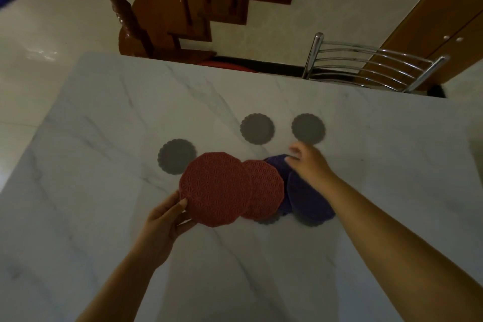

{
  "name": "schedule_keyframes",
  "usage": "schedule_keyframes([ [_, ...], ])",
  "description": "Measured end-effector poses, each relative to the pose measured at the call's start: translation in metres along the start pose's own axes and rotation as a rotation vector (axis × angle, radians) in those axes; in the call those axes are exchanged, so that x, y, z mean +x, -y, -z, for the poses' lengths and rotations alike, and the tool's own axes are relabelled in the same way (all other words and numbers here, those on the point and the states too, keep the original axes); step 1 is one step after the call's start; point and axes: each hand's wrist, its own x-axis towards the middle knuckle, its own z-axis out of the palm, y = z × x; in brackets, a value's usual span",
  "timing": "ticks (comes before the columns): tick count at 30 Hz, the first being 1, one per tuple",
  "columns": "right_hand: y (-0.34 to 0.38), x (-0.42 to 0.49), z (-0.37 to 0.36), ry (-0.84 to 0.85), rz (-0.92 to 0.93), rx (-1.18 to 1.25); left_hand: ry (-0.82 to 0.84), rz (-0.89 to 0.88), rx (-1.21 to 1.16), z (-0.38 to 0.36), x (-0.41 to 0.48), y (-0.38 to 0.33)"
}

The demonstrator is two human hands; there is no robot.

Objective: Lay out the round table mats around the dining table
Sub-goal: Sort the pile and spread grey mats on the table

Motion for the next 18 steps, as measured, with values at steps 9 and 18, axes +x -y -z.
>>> schedule_keyframes([
  [9,0.016,-0.054,-0.056,0.181,-0.064,-0.51,-0.019,-0.018,-0.003,0.014,-0.025,0.009],
  [18,0.03,-0.09,-0.067,-0.159,0.045,-0.293,-0.025,-0.04,-0.013,0.025,-0.053,0.017],
])
